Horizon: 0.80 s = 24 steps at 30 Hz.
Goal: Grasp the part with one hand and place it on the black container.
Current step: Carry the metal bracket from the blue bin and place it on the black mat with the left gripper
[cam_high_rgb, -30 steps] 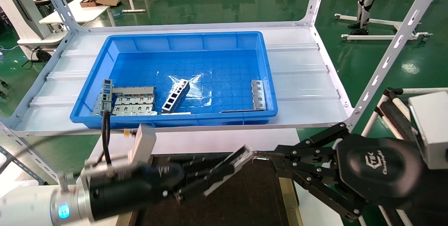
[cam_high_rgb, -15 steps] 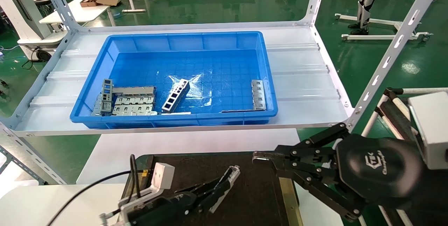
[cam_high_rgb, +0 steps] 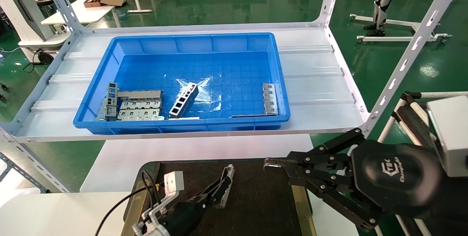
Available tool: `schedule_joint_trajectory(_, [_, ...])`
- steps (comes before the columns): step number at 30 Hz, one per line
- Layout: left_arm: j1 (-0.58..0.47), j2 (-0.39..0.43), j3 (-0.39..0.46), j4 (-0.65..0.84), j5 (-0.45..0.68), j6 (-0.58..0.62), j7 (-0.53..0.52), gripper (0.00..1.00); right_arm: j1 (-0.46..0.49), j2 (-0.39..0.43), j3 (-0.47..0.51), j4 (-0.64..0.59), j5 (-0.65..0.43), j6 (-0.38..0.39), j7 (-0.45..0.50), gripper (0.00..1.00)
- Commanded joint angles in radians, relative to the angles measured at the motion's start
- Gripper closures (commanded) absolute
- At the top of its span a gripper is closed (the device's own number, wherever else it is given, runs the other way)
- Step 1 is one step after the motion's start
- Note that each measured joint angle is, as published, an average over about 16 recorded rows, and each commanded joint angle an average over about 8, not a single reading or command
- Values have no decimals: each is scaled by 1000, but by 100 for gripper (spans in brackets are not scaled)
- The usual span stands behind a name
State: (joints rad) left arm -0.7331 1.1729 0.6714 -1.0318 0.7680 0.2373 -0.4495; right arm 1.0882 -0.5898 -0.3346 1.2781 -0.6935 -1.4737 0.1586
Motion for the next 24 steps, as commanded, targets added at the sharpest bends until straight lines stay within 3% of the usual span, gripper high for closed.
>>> schedule_joint_trajectory(1, [-3,32,-4,25,-4,-38,-4,100,0,0,0,0,0,0,0,100])
schedule_joint_trajectory(12, [-40,161,-51,172,3,-103,47,100,0,0,0,0,0,0,0,100])
schedule_joint_trajectory(24, [-78,187,-12,264,-47,-126,57,100,0,0,-1,0,0,0,0,100])
